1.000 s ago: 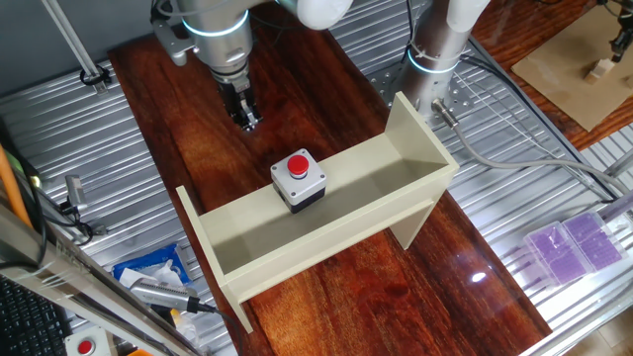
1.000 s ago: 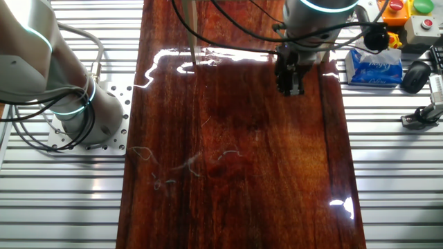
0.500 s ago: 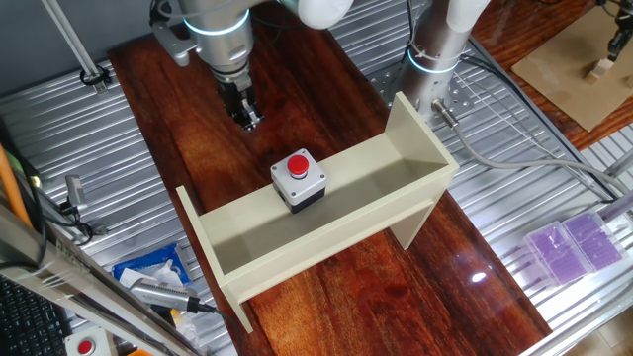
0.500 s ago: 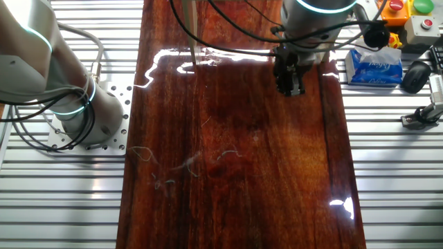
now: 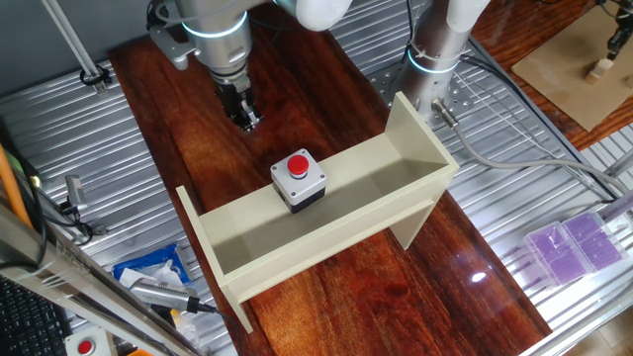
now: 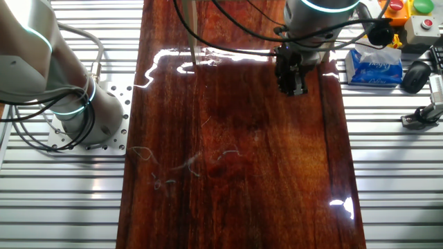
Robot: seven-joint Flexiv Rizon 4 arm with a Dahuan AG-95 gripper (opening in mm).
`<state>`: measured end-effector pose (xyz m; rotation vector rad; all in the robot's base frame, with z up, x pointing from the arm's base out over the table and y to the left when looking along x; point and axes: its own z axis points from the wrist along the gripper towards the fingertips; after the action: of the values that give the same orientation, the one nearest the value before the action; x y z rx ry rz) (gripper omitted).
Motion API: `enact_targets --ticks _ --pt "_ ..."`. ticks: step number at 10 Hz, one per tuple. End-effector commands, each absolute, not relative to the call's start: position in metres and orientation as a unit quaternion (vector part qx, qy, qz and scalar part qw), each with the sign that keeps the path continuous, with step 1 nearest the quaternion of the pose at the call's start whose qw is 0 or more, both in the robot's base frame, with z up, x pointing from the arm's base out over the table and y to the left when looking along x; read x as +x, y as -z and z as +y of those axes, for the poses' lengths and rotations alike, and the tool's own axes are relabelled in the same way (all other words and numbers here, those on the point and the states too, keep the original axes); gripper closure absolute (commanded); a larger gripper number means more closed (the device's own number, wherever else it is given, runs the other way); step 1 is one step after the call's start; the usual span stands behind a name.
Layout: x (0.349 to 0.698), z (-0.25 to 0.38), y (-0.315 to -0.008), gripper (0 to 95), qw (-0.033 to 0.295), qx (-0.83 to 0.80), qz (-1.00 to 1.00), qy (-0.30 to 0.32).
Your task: Take the object down from the shelf
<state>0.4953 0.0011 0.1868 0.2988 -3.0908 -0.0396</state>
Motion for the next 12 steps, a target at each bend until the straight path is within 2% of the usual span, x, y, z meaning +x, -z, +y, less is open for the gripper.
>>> enact_targets --ticks 1,2,4,8,12 --pt "0.494 0.004 -0.210 95.0 0.028 0.084 -0.996 0.011" --pt "0.487 0.013 -0.242 95.0 0.032 0.075 -0.997 0.012" --pt "0.483 0.019 -0.258 95.0 0.038 0.076 -0.996 0.010" --pt "0.483 0.019 -0.258 95.0 0.025 0.104 -0.994 0.013" --pt "0.483 0.019 -0.258 95.0 0.025 0.109 -0.994 0.014"
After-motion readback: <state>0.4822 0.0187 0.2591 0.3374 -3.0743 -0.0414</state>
